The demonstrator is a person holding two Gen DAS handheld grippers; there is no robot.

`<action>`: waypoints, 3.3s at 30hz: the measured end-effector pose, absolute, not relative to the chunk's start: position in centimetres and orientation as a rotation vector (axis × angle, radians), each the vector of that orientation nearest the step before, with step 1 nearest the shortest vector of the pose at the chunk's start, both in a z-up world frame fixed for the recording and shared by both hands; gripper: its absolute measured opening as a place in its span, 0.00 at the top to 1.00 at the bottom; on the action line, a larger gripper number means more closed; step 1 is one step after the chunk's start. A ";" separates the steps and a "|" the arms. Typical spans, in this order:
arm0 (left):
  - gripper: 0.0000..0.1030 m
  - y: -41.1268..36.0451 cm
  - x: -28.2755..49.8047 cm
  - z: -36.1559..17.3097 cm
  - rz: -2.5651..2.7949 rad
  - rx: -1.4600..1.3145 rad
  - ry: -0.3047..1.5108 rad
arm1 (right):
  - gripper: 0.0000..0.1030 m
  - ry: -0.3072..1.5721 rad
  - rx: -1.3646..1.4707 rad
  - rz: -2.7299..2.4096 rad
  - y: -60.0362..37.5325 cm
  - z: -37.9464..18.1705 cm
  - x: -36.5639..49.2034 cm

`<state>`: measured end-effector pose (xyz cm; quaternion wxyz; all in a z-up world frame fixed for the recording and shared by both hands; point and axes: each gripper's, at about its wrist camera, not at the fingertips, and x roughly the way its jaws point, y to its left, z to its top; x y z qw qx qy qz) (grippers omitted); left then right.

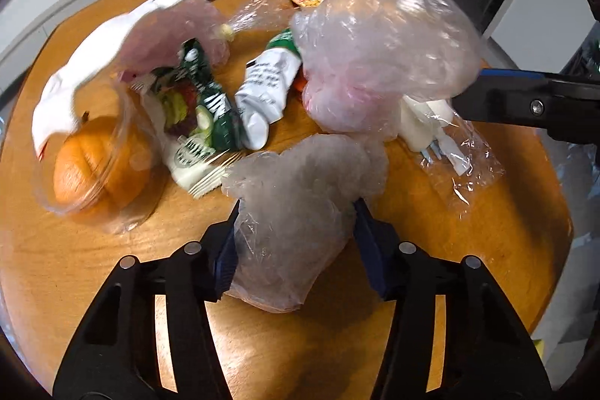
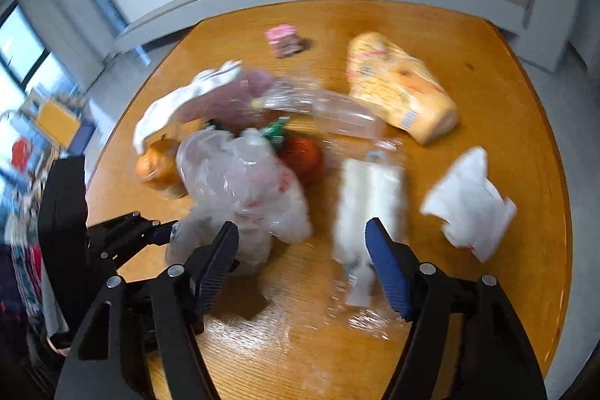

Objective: Collect trash
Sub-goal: 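Grasp the crumpled clear plastic bags with the left and right grippers, then carry the plastic bags to the black bin and open both grippers, then grasp the white glove with the left gripper while the right grasps the bagged sponge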

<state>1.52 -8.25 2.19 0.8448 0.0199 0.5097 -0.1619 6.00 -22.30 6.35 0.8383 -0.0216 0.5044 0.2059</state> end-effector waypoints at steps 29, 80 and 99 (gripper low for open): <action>0.48 -13.1 -5.9 10.3 -0.438 0.132 0.895 | 0.60 0.922 0.061 0.242 -33.0 12.4 -6.8; 0.06 -55.6 -22.0 -0.9 -1.040 0.563 0.998 | 0.13 0.808 0.804 -0.652 -65.7 -3.7 -41.2; 0.06 -27.4 -7.8 13.5 -0.851 -0.137 0.812 | 0.03 0.651 0.376 -0.046 -44.7 9.5 -18.6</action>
